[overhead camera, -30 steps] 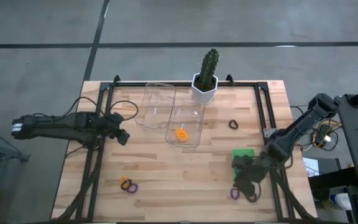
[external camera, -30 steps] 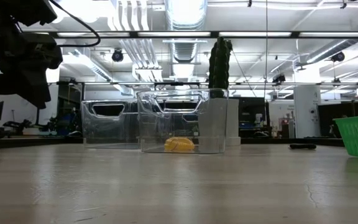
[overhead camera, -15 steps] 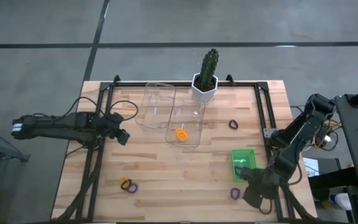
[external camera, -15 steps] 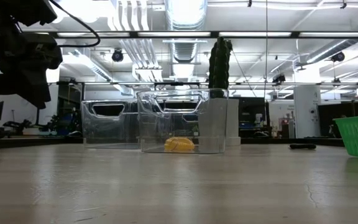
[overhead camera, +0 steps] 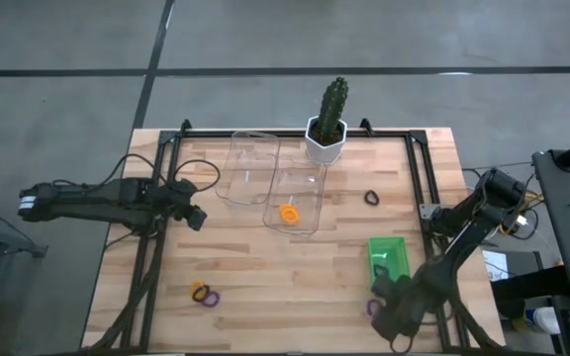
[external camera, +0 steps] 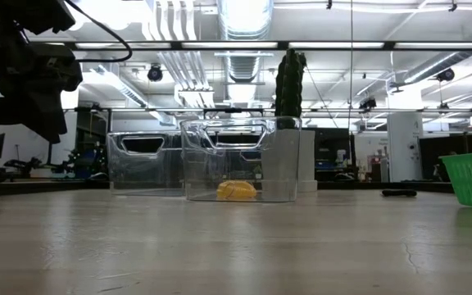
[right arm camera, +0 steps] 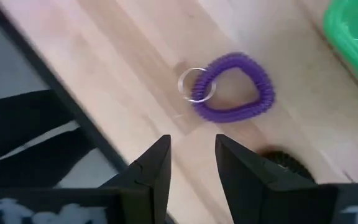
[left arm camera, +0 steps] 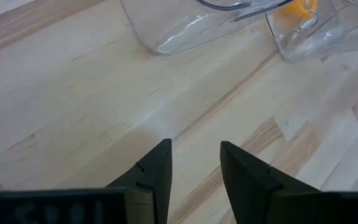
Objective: Sort spring keychains
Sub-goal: Put the right violet spring keychain into the green bin
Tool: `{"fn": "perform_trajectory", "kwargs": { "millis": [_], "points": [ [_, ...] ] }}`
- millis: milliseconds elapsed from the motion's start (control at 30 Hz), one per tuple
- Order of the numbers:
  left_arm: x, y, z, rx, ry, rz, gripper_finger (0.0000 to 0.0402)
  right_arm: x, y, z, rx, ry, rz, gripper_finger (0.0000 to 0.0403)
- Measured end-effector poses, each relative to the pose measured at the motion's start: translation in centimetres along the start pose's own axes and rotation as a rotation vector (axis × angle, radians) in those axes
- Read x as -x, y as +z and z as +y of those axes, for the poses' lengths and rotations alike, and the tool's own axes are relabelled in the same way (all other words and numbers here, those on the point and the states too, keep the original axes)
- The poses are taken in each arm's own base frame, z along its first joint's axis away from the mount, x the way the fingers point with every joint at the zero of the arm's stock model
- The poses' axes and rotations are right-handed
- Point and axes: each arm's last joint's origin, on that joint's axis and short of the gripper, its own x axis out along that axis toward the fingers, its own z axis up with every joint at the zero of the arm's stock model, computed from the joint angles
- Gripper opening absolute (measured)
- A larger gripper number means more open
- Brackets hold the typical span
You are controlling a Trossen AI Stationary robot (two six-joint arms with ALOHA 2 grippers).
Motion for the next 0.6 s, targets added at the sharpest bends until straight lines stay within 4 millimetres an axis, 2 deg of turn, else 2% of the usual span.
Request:
{"fn": "perform_trajectory", "kwargs": {
  "millis": [233, 433, 600],
  "points": [
    [0.0, 0.0, 0.0, -0.01, 0.001, 0.0, 0.0128, -0.6, -0.3, 2.1, 0.035, -0.223, -0.026, 0.0118],
    [0.0, 0.0, 0.0, -0.058, 0.001, 0.0, 0.0128, -1.8, -0.7, 4.7, 0.034, -0.227, -0.027, 0.0118],
    [0.0, 0.0, 0.0, -0.107, 0.001, 0.0, 0.0128, -2.6, -0.4, 5.5, -0.036, -0.269, -0.044, 0.0118]
  ]
}}
